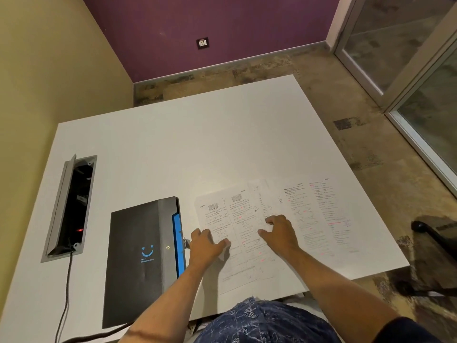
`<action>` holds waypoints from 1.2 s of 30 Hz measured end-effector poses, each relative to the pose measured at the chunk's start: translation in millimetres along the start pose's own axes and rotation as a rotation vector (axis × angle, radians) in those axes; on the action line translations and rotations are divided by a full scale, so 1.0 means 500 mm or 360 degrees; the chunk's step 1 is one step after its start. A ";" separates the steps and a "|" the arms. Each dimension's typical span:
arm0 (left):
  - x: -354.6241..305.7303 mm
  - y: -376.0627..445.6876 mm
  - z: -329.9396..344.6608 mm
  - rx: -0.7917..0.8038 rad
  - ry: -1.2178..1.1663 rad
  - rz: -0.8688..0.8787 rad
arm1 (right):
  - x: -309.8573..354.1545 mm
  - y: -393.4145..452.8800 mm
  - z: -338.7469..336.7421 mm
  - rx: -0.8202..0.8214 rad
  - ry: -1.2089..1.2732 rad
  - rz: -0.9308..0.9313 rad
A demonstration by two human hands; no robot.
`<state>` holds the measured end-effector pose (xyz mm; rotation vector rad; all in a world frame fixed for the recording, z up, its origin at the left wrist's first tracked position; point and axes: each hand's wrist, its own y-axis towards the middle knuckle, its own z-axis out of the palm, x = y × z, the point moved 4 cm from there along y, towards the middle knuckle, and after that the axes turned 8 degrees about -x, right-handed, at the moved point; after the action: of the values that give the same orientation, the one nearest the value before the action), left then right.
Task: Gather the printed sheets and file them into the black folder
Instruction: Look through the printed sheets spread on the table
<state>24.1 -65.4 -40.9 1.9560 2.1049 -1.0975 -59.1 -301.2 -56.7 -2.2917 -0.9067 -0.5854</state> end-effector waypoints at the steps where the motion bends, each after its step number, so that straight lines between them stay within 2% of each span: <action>1: 0.000 0.001 -0.002 -0.0004 -0.0007 0.0011 | 0.002 0.001 0.003 0.0068 0.0132 0.0066; 4: 0.002 0.004 -0.008 0.0018 -0.0094 -0.0002 | 0.008 0.002 0.016 0.0269 0.0555 0.0245; 6: 0.005 0.004 -0.013 0.0003 -0.0171 -0.0054 | 0.011 0.001 0.024 0.0321 0.0571 0.0222; 10: 0.012 0.001 -0.013 -0.0060 -0.0344 -0.0261 | 0.010 0.005 0.021 0.0288 0.0764 0.0218; 15: 0.017 -0.003 -0.002 0.0018 -0.0642 -0.0524 | -0.006 0.008 -0.004 0.0292 0.1021 0.0281; 18: 0.018 0.002 0.006 0.0080 -0.0784 -0.0490 | -0.015 0.007 -0.007 0.0337 0.0905 0.0241; 19: 0.020 0.003 0.007 0.0084 -0.0802 -0.0468 | -0.017 0.005 -0.010 0.0279 0.0765 0.0183; 22: 0.033 0.002 0.011 0.0061 -0.0795 -0.0495 | -0.030 0.005 -0.027 -0.0134 0.0124 0.0054; 25: 0.043 0.004 0.012 -0.0004 -0.0790 -0.0504 | -0.034 0.007 -0.039 -0.0223 -0.0200 0.0082; 27: 0.047 0.007 0.011 -0.0060 -0.0744 -0.0481 | -0.030 0.011 -0.037 -0.0137 -0.0229 0.0072; 32: 0.048 0.008 0.024 -0.0052 -0.0609 -0.0573 | -0.028 0.019 -0.030 0.0003 0.0105 0.0205; 36: 0.024 0.004 0.021 -0.0143 -0.0483 -0.0535 | -0.034 0.023 -0.020 0.0134 0.0208 0.0147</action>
<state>19.5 -60.7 -55.8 1.3264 2.3087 -1.2320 -64.2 -322.5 -63.6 -2.1795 -0.7451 -0.6367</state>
